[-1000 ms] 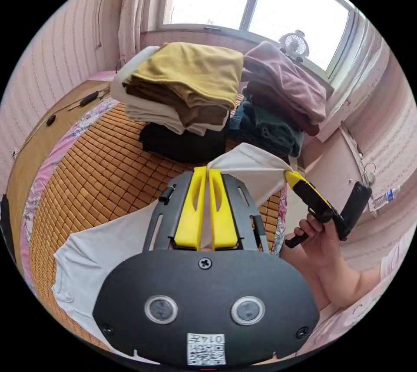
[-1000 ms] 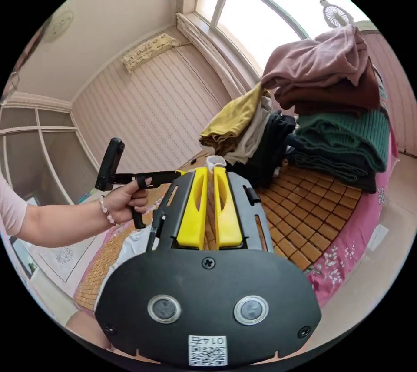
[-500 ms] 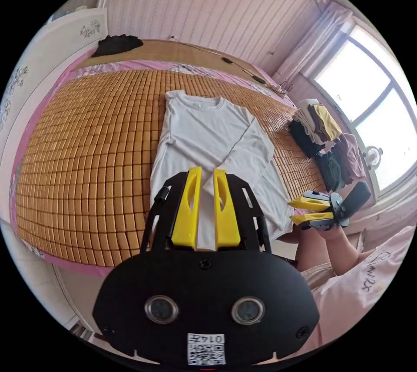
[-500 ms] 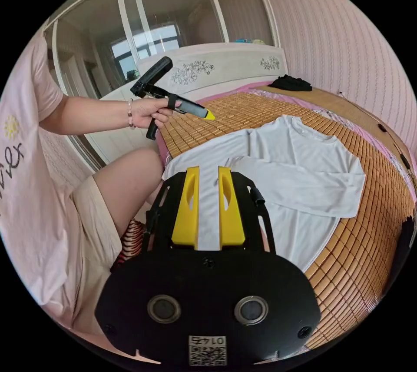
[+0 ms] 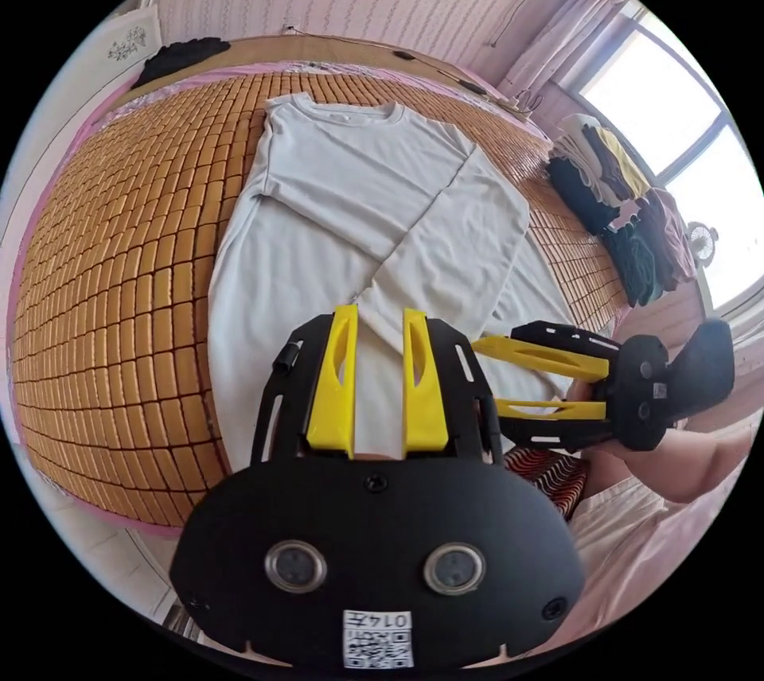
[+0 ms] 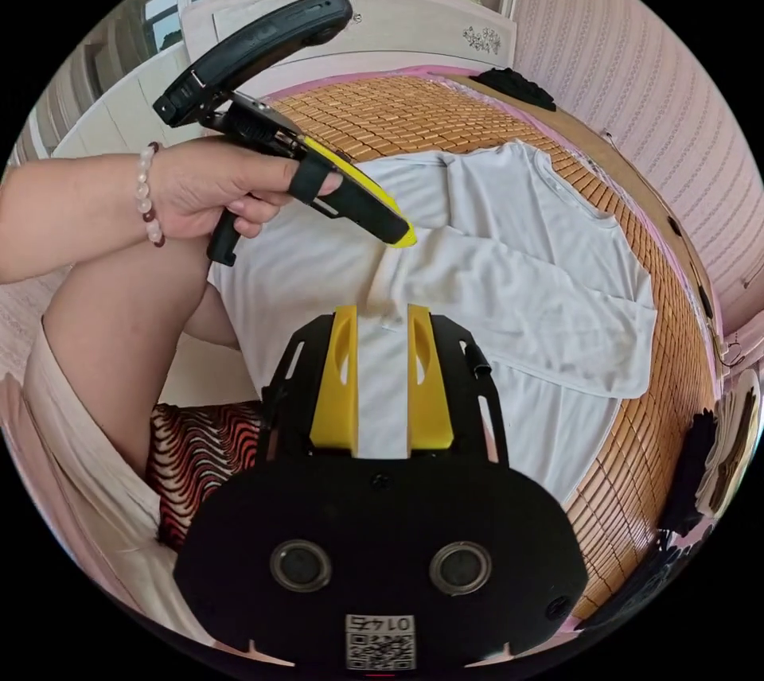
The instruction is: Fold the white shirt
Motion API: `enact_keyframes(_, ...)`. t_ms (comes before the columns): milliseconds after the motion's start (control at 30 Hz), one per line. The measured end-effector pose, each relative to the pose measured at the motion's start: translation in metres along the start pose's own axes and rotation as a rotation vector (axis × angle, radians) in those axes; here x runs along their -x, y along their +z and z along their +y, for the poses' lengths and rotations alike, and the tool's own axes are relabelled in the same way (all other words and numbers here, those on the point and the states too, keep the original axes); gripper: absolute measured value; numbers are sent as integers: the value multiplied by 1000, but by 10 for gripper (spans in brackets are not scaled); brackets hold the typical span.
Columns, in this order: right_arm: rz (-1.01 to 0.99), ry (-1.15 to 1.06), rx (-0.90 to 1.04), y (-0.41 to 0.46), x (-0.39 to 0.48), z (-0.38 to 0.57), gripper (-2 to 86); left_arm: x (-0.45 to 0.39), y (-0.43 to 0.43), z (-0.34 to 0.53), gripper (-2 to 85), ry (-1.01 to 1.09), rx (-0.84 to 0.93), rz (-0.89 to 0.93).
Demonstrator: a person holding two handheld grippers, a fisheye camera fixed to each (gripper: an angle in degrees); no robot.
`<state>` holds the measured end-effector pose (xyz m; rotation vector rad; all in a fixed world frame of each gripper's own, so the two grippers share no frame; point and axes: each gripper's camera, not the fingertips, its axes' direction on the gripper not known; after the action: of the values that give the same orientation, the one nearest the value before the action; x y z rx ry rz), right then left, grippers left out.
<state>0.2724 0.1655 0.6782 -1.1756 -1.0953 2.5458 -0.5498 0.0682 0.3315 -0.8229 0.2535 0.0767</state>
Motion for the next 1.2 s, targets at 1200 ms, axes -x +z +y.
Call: enact_keyframes(1200,-392,-76,-65,17,-52,-31,11,116,-93,47,-4,-220,44,103)
